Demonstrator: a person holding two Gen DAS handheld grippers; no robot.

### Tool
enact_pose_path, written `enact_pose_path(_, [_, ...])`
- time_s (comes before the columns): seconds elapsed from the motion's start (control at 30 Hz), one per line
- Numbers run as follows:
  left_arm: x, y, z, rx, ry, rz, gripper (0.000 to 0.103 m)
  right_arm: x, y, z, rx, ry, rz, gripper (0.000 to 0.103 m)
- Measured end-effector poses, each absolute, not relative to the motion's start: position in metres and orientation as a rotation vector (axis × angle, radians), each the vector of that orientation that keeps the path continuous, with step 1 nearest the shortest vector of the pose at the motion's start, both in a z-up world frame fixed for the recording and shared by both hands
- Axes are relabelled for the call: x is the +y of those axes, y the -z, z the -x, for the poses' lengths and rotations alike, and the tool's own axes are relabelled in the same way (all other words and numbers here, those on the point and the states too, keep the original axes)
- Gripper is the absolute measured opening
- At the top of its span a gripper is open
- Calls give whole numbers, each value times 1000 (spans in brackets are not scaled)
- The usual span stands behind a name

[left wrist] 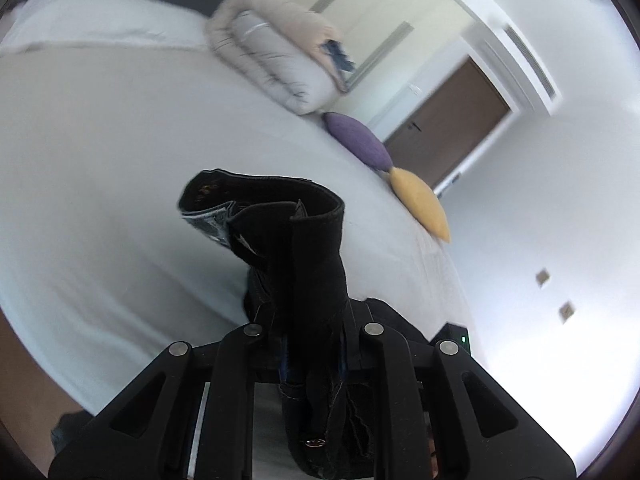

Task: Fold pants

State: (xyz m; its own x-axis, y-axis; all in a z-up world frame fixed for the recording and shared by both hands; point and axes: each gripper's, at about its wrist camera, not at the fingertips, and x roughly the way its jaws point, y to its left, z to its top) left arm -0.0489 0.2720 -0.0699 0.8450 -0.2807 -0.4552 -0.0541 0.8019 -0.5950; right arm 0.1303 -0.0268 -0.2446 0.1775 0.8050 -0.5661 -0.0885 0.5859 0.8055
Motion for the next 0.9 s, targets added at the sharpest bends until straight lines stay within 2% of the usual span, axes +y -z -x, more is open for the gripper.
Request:
enact_pose_path(0.03, [259,62,49,559,143,598,15,-35,240,-129,1220,-728,-764,14])
enact_pose_path(0.07, [239,52,47,560,172,533,15,-43,235,-127,1183,-747,-819,42])
enact_pose_path(0.1, [219,45,45,563,196,467,15,-57,227,-124,1127,-764,-880,55])
enact_pose_path(0.13, [200,39,43,563,215,405,15,-69,220,-121,1084,-761,-914,77])
enact_pose_path(0.17, [177,34,41,565,239,338,15,-87,209,-117,1035,-750,-938,90])
enact_pose_path(0.3, [91,35,42,595,354,149,15,-134,192,-110,1012,-826,-1001,92])
enact_pose_path(0.43, [13,57,47,652,441,-28,15,-168,183,-95,995,-849,-992,94])
enact_pose_path(0.47, [-3,64,47,670,456,-60,15,-182,185,-95,988,-848,-1002,99])
enact_pose_path(0.7, [-76,112,54,764,495,-249,15,-226,220,-75,1011,-704,-1054,99])
enact_pose_path(0.9, [-99,118,59,746,474,-354,15,-231,226,-78,1104,-633,-933,64])
